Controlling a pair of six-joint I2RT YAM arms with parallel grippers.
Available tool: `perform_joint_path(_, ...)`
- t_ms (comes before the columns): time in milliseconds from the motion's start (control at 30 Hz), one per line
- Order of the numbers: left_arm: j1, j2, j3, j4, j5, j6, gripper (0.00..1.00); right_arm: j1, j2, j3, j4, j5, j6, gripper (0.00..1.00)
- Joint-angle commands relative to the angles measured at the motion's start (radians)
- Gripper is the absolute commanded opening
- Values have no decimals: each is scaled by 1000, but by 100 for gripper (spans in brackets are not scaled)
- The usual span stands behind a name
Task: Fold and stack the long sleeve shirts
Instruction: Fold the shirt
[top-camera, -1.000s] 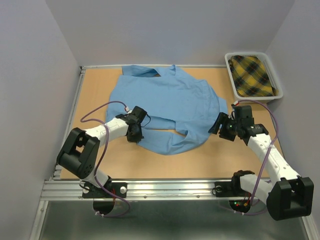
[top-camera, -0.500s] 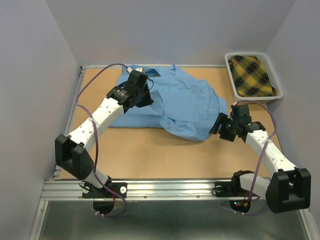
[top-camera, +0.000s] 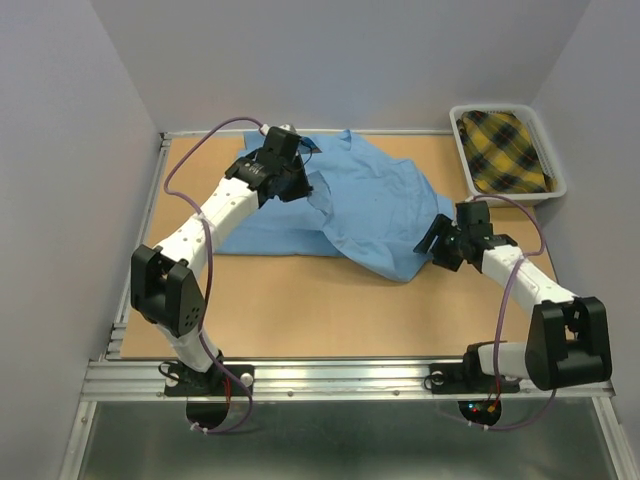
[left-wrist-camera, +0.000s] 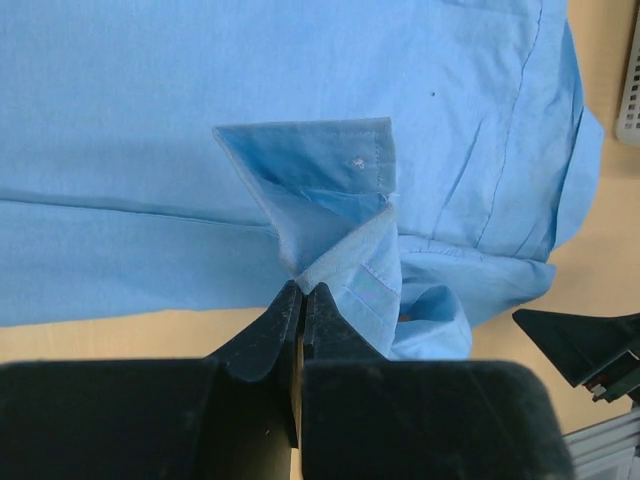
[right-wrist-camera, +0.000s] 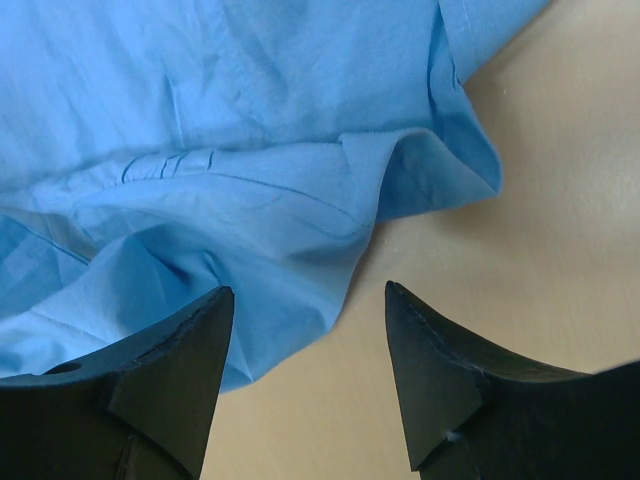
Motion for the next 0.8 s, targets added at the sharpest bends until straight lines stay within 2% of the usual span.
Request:
perform_joint_path(0,40,-36,12,59,46,-21,0,-6,37,80,116,42,41,67)
perform_joint_path(300,93,-39,32,100,86,-47,0,-37,118,108,171,74,74,66)
perform_joint_path(767,158,22,75,167,162,-55,0,-147,202,128,231,-22,171,62)
